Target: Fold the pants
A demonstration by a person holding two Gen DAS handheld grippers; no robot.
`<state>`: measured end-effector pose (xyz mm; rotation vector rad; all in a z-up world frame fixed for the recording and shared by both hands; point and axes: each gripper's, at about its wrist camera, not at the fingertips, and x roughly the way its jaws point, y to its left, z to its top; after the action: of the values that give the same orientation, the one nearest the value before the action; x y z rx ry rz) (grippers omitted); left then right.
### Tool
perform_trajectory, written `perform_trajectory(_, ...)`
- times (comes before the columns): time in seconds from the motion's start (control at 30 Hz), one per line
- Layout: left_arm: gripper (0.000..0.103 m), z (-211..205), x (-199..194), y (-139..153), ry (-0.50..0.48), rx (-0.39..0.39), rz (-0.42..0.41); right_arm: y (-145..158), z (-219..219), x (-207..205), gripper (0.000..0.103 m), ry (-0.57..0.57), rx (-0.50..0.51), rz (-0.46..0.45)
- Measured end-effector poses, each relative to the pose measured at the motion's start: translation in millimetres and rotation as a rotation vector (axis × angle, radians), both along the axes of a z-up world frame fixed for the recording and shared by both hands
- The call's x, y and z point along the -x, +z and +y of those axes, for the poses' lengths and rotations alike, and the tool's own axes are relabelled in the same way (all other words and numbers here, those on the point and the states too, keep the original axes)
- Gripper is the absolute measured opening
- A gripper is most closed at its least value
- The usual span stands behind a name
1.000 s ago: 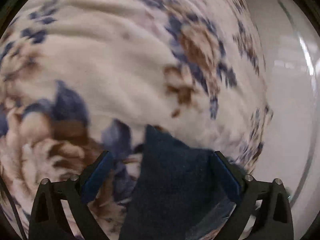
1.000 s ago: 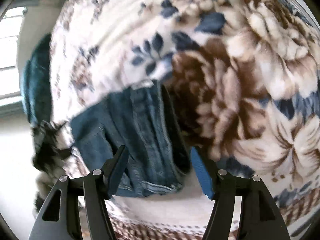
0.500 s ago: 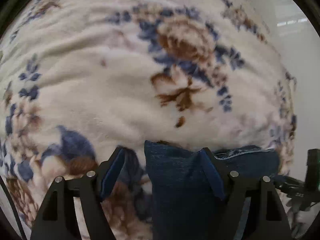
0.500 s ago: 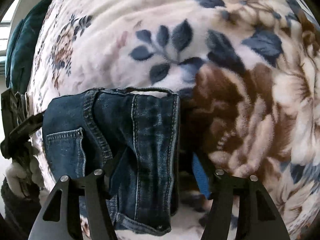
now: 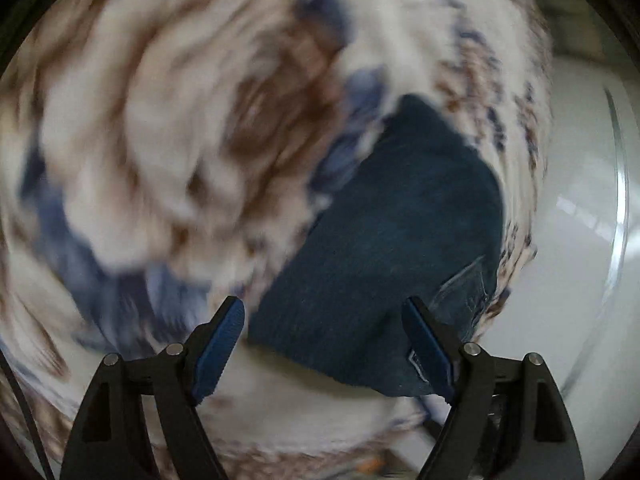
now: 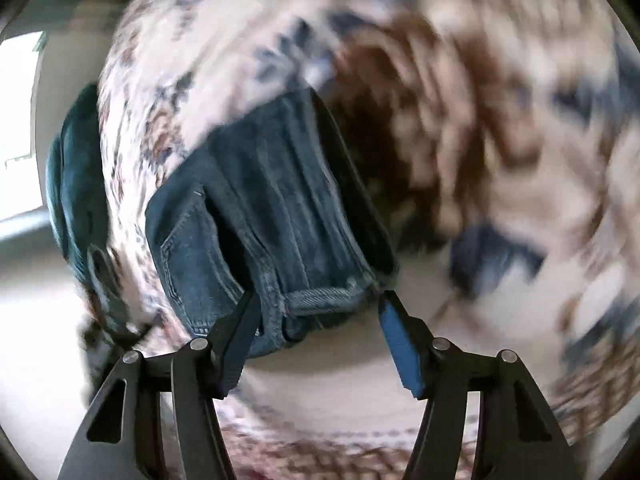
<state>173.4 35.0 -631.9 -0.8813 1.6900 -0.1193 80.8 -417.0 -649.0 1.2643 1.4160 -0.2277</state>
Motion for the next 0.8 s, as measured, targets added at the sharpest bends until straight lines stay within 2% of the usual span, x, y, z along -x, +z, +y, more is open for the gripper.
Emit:
perform_trajectory(0.07, 0.079, -3, 5, -8, 0.045, 0.029, 0.019, -8, 1, 13, 0.064, -0.096, -0.08, -0.014)
perform_trajectory(0.17, 0.079, -4, 9, -17, 0.122, 0.055, 0.005, -19, 2, 14, 0.064, -0.152, -0.132, -0.088)
perform_trajectory(0.23, 0.079, 1, 14, -23, 0.207, 0.079, 0.002, -29, 4, 5, 0.062, -0.15, -0.156, -0.116)
perform_trajectory(0.27, 0.077, 5, 17, -24, 0.234, 0.085, 0.002, -36, 7, -1, 0.058, -0.131, -0.15, -0.1)
perform_trajectory(0.33, 0.064, 12, 23, -24, 0.291, 0.091, -0.008, -44, 12, -10, 0.036, -0.115, -0.141, -0.078)
perform_trajectory(0.43, 0.057, 10, 24, -16, 0.257, 0.06, -0.053, -22, 14, -15, 0.02, -0.085, -0.054, -0.139)
perform_trajectory(0.5, 0.055, 0, 17, -14, 0.158, -0.015, -0.092, -9, 9, -13, 0.017, -0.038, 0.061, -0.128)
perform_trajectory(0.53, 0.055, -6, 12, -15, 0.087, -0.074, -0.115, -17, 7, -10, 0.017, -0.033, 0.068, -0.098)
perform_trajectory(0.6, 0.055, -12, 1, -15, 0.022, -0.115, -0.133, -38, 5, -7, 0.018, -0.074, -0.009, -0.055)
perform_trajectory(0.63, 0.055, -13, -3, -10, -0.004, -0.127, -0.138, -41, 2, -9, 0.018, -0.077, -0.027, -0.057)
perform_trajectory(0.7, 0.056, -15, -13, 7, -0.068, -0.146, -0.142, -28, 3, -19, 0.022, -0.002, -0.009, -0.096)
perform_trajectory(0.77, 0.06, -12, -21, 25, -0.109, -0.138, -0.15, -8, 4, -20, 0.038, 0.069, 0.035, -0.122)
perform_trajectory(0.8, 0.068, -9, -27, 30, -0.117, -0.128, -0.165, -2, 1, -21, 0.052, 0.094, 0.045, -0.128)
